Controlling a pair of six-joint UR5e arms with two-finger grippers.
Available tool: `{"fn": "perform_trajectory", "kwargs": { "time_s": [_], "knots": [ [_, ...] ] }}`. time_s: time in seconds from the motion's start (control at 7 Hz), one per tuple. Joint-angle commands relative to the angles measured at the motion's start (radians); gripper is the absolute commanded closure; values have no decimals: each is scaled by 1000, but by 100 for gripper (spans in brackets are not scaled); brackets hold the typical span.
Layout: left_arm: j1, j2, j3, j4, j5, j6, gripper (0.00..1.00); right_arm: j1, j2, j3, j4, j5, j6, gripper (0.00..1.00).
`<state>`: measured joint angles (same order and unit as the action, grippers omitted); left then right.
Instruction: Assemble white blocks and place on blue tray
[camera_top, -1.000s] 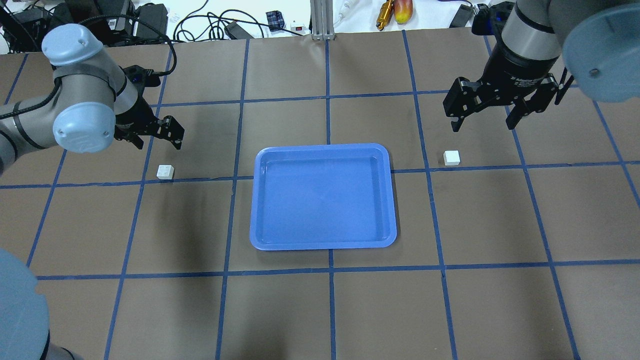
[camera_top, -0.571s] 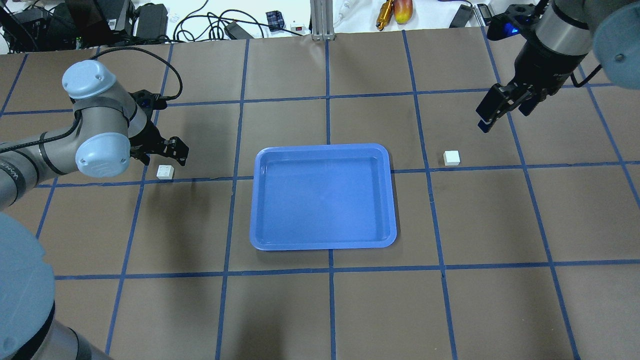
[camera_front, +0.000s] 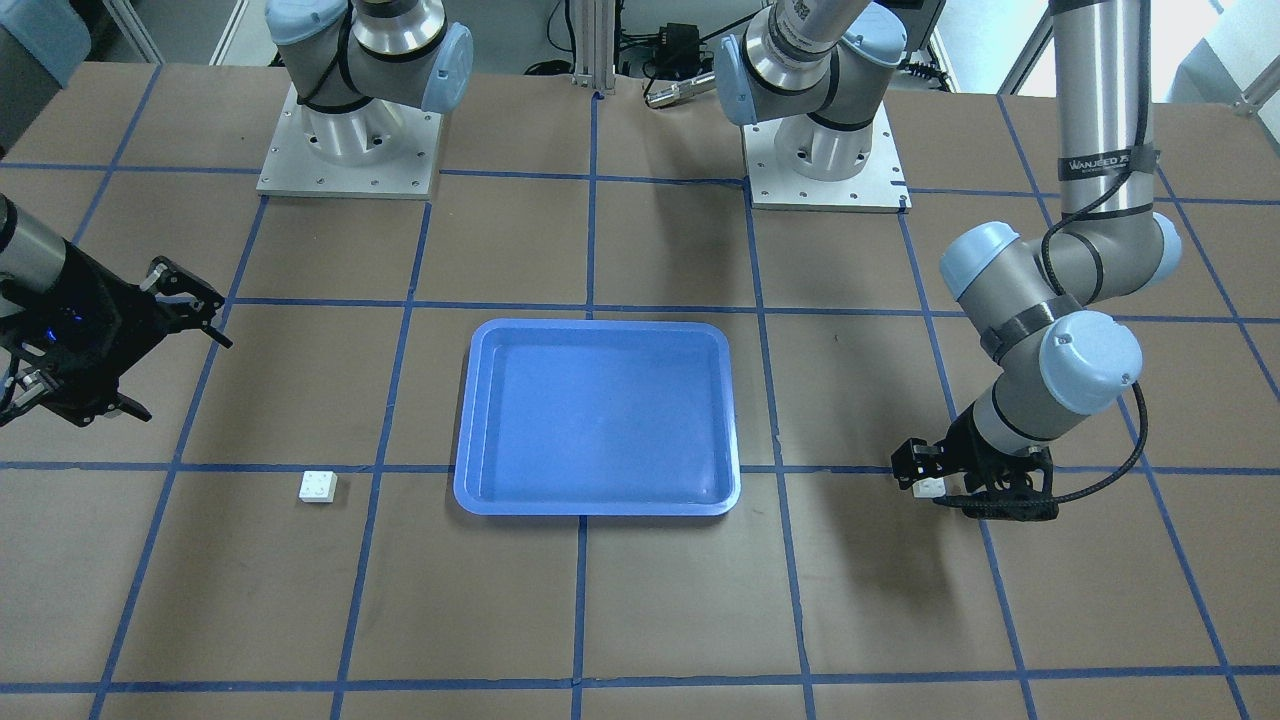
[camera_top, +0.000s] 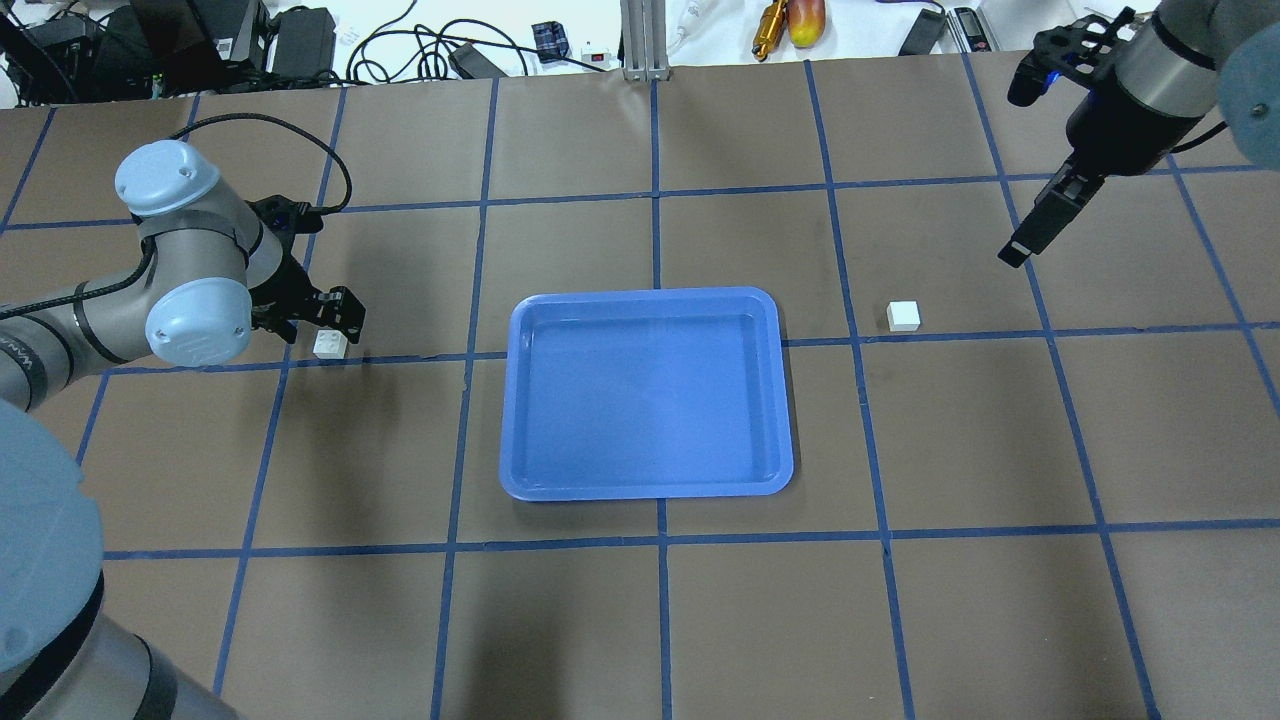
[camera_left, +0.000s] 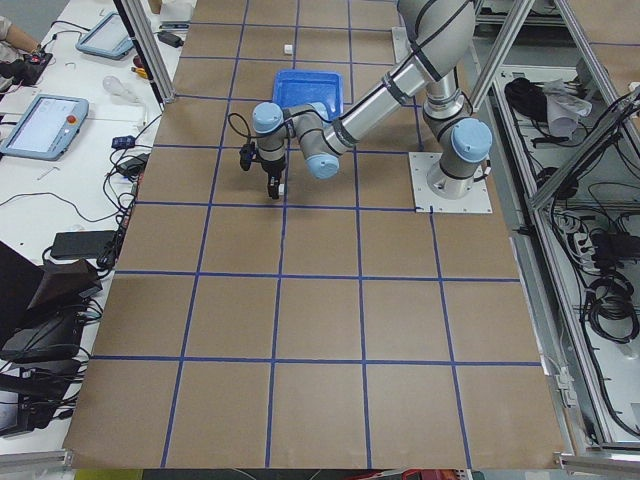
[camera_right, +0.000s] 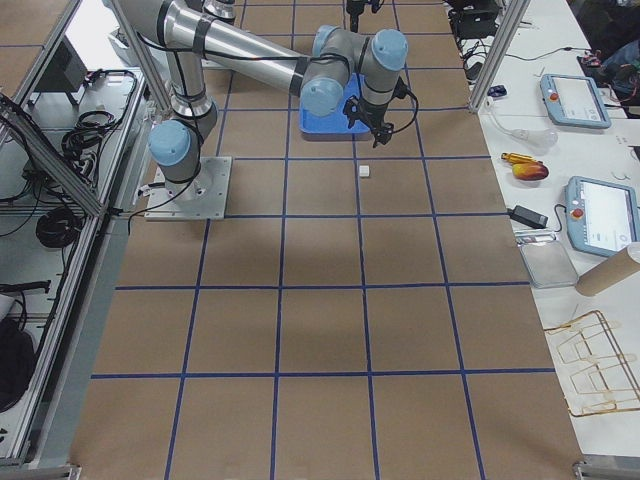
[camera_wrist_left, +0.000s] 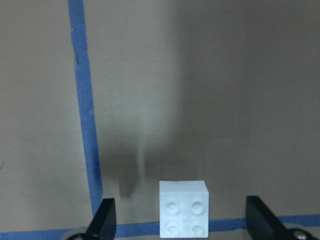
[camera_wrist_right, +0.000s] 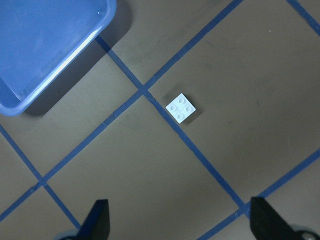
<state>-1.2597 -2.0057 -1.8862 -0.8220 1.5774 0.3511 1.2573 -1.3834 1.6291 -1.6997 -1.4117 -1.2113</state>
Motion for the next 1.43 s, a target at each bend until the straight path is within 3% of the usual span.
{"fn": "perform_trajectory", "kwargs": {
  "time_s": [0.0,0.29,0.57,0.86,1.14,1.29],
  "knots": [
    [2,-1,-1,0,6,3,44,-82,85,0,-1,122,-250,0],
    [2,-8,-1,0,-5,3,71,-111,151,0,-5,172,-514,0],
    [0,-4,4,-2,-2,0,76,-111,231,0,-78,255,-730,0],
    [-21,30,10,-15,-16,-24,79,-110,274,0,-92,286,-751,0],
    [-79,82,12,-92,-92,-70,79,-110,334,-2,-142,399,-738,0],
    [-125,115,12,-109,-88,-137,79,-105,333,3,-130,387,-740,0]
  ]
}}
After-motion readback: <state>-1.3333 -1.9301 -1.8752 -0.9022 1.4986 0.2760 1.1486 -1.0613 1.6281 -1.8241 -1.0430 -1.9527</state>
